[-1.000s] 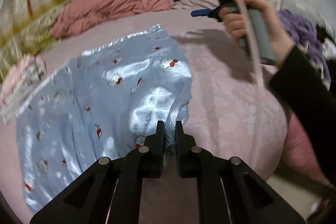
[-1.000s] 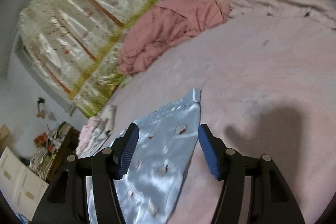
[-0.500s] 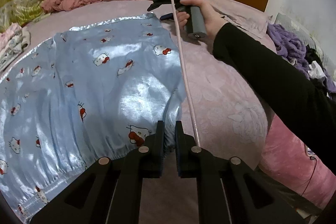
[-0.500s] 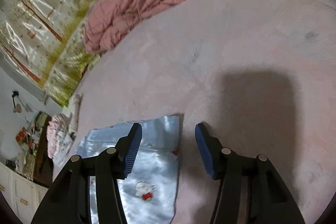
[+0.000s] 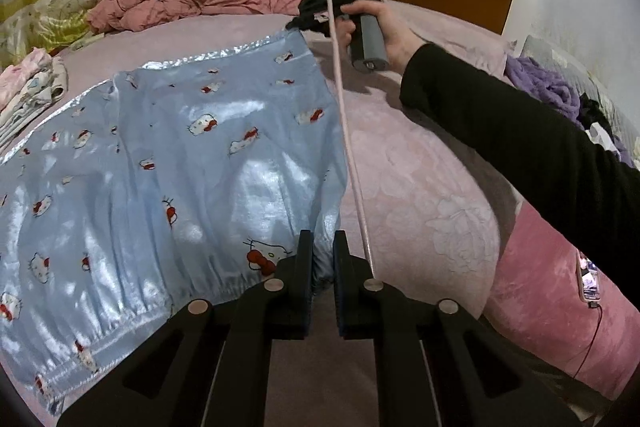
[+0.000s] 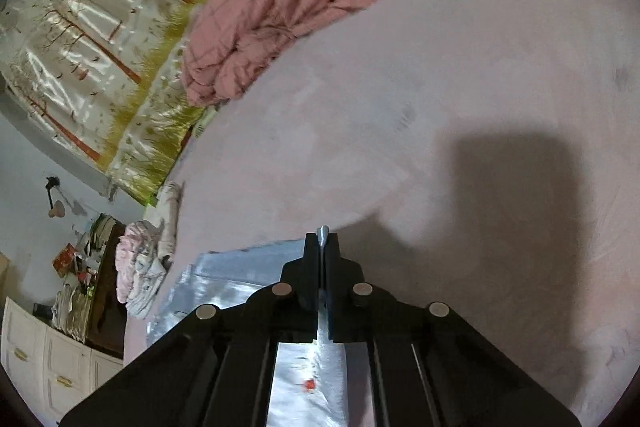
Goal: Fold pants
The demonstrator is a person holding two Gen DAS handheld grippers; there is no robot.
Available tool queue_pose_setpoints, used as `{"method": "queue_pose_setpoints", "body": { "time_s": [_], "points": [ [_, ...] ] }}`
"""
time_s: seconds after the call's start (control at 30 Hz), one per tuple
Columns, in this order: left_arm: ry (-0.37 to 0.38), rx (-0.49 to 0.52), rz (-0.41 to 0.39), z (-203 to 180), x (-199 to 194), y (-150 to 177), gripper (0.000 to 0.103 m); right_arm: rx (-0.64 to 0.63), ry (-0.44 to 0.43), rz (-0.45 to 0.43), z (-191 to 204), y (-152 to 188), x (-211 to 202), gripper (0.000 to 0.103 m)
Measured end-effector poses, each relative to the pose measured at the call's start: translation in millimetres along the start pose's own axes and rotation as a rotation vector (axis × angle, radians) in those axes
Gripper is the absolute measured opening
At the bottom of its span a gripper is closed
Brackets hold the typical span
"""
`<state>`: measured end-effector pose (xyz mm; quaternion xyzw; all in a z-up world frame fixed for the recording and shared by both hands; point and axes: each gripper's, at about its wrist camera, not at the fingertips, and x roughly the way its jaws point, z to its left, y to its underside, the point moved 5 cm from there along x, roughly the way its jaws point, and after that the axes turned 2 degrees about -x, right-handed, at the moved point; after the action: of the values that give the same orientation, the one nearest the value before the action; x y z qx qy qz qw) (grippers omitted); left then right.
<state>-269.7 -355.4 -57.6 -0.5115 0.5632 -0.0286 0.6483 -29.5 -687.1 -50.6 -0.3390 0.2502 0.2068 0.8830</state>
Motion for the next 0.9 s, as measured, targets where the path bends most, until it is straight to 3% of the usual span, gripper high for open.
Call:
{"method": "queue_pose_setpoints", "body": {
  "time_s": [0.37,0.67,0.9],
  "points": [
    [-0.090,-0.006,-0.086,11.8,-46.4,6.8,0.008,-0.200,0.030,-0.036,142.1,-11.6,-42.2,0.002],
    [-0.158,-0.130,-0.149,62.1,-80.6,19.5,0.008,-0.321,0.014,-0.032,252.6,2.1,-28.0,0.002],
    [-0.202,-0.200,-0.152,101.4,-91.1,38.2,0.008,-0.425,-0.004,-0.006,333.7,33.7,2.0,0.002]
  ]
}}
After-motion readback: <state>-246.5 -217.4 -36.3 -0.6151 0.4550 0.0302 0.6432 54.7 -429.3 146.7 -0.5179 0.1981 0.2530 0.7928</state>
